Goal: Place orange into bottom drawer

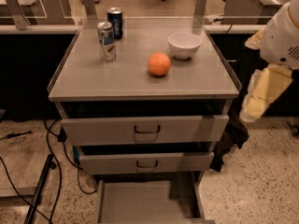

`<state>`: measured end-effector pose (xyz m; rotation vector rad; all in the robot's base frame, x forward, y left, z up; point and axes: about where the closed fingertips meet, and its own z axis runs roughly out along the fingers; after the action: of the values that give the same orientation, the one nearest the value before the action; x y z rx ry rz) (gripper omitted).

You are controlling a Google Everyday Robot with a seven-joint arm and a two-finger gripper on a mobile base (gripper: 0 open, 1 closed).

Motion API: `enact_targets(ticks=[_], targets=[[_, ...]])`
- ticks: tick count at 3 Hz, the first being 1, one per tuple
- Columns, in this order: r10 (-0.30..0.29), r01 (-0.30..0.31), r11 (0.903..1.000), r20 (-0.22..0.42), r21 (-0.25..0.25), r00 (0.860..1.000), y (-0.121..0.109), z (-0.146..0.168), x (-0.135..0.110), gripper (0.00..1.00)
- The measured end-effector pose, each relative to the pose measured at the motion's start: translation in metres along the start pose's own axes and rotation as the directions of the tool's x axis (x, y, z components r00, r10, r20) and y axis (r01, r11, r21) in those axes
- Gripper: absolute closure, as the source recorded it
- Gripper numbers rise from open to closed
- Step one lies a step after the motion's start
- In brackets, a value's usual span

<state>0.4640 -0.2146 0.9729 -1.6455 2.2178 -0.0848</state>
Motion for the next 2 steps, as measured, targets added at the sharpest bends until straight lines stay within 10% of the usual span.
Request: enact_targets(ticks=[2], targets=[[0.114,-0.122,0.9918,0.162,0.038,0.98,-0.062,0.057,-0.039,0.0]])
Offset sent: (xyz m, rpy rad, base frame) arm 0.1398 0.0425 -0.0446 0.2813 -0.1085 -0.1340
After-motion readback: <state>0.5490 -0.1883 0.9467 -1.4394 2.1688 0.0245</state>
